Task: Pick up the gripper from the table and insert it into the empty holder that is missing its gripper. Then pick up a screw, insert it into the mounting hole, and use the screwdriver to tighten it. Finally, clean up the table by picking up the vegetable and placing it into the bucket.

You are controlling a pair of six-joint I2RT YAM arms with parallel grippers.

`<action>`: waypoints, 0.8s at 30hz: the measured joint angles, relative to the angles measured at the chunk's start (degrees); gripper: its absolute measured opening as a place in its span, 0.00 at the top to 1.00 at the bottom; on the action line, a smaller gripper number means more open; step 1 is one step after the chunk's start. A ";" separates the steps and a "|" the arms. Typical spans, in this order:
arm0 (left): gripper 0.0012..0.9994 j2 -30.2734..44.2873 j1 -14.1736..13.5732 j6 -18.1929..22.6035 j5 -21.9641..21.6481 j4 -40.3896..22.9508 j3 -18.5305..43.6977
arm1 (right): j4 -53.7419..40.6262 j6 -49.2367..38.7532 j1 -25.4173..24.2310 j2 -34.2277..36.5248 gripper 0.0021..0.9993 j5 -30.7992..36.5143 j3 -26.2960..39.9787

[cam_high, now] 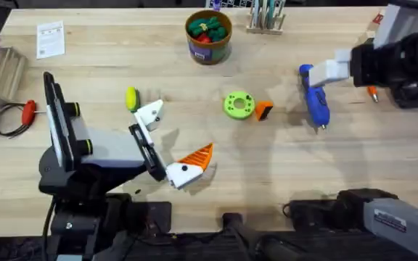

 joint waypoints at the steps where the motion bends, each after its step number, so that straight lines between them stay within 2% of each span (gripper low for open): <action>1: 0.01 -0.02 0.00 0.00 0.00 0.00 0.00 | -1.80 0.25 0.35 0.00 0.01 0.01 0.35; 7: 0.01 -0.01 0.00 0.00 0.02 -0.02 0.00 | -11.03 1.73 6.89 0.00 0.01 0.00 6.98; 15: 0.01 -0.01 0.00 0.00 0.02 0.00 0.00 | -10.08 9.77 18.23 0.71 0.01 1.16 8.77; 20: 0.01 -0.02 0.00 0.00 0.02 0.00 0.00 | -9.99 13.40 22.47 6.82 0.01 1.55 8.85; 24: 0.01 -0.01 0.00 0.00 0.02 0.00 0.00 | -9.61 15.10 23.86 13.94 0.01 1.72 9.18</action>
